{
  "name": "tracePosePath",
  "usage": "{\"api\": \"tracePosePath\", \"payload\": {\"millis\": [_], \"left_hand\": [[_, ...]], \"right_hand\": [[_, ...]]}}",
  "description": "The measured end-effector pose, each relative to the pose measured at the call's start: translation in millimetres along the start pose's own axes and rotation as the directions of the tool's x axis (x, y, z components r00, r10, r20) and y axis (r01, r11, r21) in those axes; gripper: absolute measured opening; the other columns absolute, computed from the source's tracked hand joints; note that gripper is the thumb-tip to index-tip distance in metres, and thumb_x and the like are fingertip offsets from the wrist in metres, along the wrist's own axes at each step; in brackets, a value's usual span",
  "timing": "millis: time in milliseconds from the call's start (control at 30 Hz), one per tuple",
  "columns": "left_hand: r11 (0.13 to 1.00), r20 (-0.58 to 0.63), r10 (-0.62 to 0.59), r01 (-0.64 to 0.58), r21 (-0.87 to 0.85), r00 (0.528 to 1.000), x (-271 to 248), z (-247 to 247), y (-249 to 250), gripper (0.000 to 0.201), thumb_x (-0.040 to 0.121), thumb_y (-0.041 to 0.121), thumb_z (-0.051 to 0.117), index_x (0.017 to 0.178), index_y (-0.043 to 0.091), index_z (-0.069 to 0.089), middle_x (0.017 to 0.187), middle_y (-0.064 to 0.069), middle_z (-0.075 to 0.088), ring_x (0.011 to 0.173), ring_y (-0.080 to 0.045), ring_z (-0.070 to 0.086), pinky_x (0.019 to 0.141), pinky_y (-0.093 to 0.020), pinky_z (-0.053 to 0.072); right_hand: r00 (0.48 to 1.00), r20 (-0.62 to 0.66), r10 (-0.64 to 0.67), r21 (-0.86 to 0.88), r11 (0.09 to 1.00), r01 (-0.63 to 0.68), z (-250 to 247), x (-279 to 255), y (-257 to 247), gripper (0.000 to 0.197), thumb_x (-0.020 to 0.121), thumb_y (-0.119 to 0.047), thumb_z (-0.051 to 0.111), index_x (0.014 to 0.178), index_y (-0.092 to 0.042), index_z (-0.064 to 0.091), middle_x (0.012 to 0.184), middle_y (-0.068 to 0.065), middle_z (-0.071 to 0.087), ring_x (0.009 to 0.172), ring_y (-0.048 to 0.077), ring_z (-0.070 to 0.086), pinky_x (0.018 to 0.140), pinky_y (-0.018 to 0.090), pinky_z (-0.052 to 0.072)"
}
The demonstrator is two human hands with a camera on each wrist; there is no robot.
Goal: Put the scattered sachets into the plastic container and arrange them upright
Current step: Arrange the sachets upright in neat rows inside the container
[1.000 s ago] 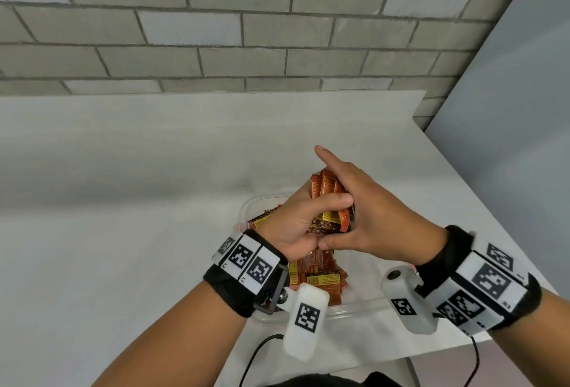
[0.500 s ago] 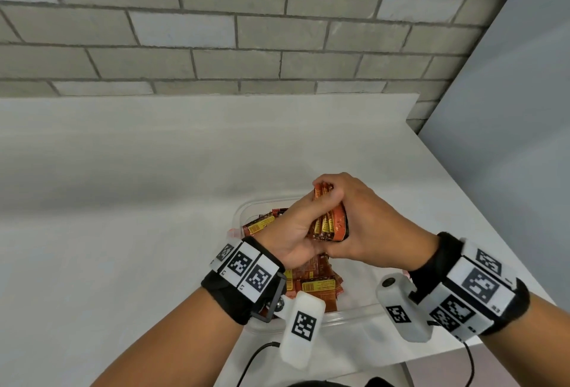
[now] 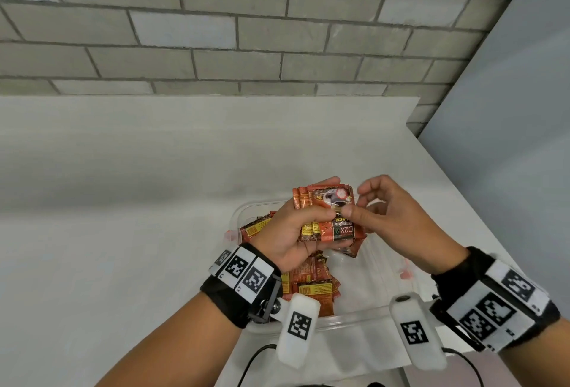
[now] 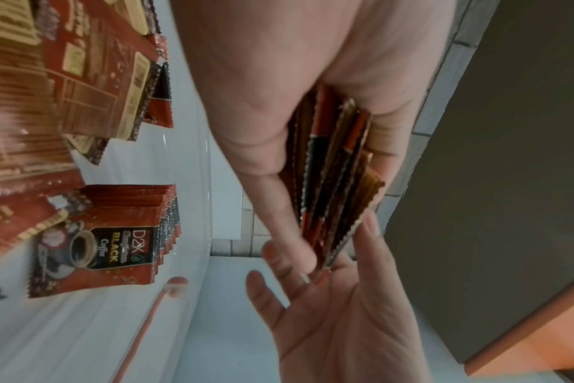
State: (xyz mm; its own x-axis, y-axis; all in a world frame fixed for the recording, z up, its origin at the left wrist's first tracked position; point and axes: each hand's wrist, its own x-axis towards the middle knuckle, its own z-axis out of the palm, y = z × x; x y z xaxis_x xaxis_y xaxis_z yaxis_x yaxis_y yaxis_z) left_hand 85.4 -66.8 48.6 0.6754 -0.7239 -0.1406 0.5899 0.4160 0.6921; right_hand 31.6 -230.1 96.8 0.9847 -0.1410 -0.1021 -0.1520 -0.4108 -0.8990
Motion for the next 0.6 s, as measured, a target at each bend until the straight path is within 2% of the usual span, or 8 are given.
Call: {"api": "tracePosePath", "payload": {"millis": [100,200,267,333,433,467,533,600], "left_hand": [[0.999,-0.010,0.007,-0.007,0.033,1.000,2,-2,-3,0.055,0.075,0.002,0.063,0.125,0.025,0.060,0.126,-0.014,0.063,0.106,-0.034,0.064,0.080,-0.045,0.058],[1.000,-0.016,-0.004,0.004,0.014,1.000,5,-3,-6,0.049,0.076,0.006,0.064,0.122,0.023,0.062,0.122,-0.012,0.065,0.102,-0.032,0.065,0.078,-0.043,0.057],[1.000,-0.005,-0.008,0.008,0.005,1.000,6,-3,-6,0.038,0.076,0.009,0.064,0.110,0.023,0.070,0.111,-0.010,0.069,0.096,-0.028,0.067,0.077,-0.042,0.056],[1.000,0.009,-0.011,0.011,0.009,1.000,7,-4,-6,0.030,0.073,0.011,0.068,0.101,0.020,0.074,0.099,-0.011,0.070,0.087,-0.025,0.067,0.074,-0.040,0.057],[1.000,-0.002,-0.014,0.014,0.005,1.000,8,-4,-6,0.035,0.066,0.019,0.076,0.100,0.014,0.073,0.087,-0.013,0.067,0.073,-0.022,0.063,0.068,-0.035,0.056],[1.000,-0.009,-0.011,0.011,0.008,1.000,8,-4,-6,0.035,0.067,0.018,0.075,0.102,0.015,0.072,0.088,-0.013,0.066,0.073,-0.022,0.063,0.068,-0.035,0.056],[0.999,-0.026,0.001,0.000,0.044,1.000,7,-2,-6,0.037,0.073,0.011,0.071,0.110,0.014,0.066,0.098,-0.014,0.066,0.083,-0.026,0.065,0.072,-0.038,0.055],[0.998,-0.050,0.020,-0.017,0.068,0.999,7,-1,-6,0.045,0.072,0.003,0.065,0.116,0.014,0.063,0.106,-0.016,0.066,0.094,-0.030,0.064,0.078,-0.043,0.053]], "right_hand": [[0.998,0.052,0.035,0.046,0.998,-0.038,-2,0,4,0.045,0.061,-0.047,0.073,0.089,-0.014,0.059,0.093,0.012,0.067,0.076,0.019,0.065,0.071,0.038,0.053],[0.997,0.055,0.062,0.173,0.982,-0.071,-1,2,7,0.033,0.071,-0.032,0.071,0.090,-0.010,0.056,0.091,0.018,0.069,0.078,0.026,0.068,0.074,0.044,0.054],[0.995,0.041,0.088,0.254,0.963,-0.095,-1,3,7,0.023,0.081,-0.019,0.067,0.096,-0.011,0.052,0.088,0.017,0.071,0.081,0.030,0.069,0.070,0.042,0.055],[0.997,0.002,0.073,0.254,0.965,-0.072,-2,3,6,0.018,0.088,-0.014,0.062,0.103,-0.014,0.052,0.087,0.013,0.072,0.078,0.027,0.069,0.064,0.039,0.055],[1.000,-0.025,-0.002,0.205,0.979,0.007,-5,4,1,0.020,0.090,-0.013,0.059,0.107,-0.023,0.059,0.094,0.010,0.070,0.075,0.019,0.068,0.057,0.035,0.054],[1.000,-0.006,-0.025,0.186,0.982,0.026,-6,5,-1,0.021,0.090,-0.012,0.059,0.108,-0.024,0.062,0.097,0.008,0.070,0.078,0.017,0.068,0.056,0.030,0.053],[0.997,0.065,-0.046,0.163,0.986,0.035,-5,5,-4,0.024,0.088,-0.009,0.061,0.108,-0.022,0.067,0.103,0.002,0.071,0.088,0.013,0.068,0.064,0.024,0.054],[0.994,0.103,-0.039,0.148,0.989,0.023,-4,6,-5,0.029,0.086,-0.010,0.063,0.112,-0.023,0.066,0.104,0.000,0.068,0.092,0.014,0.068,0.071,0.026,0.056]]}}
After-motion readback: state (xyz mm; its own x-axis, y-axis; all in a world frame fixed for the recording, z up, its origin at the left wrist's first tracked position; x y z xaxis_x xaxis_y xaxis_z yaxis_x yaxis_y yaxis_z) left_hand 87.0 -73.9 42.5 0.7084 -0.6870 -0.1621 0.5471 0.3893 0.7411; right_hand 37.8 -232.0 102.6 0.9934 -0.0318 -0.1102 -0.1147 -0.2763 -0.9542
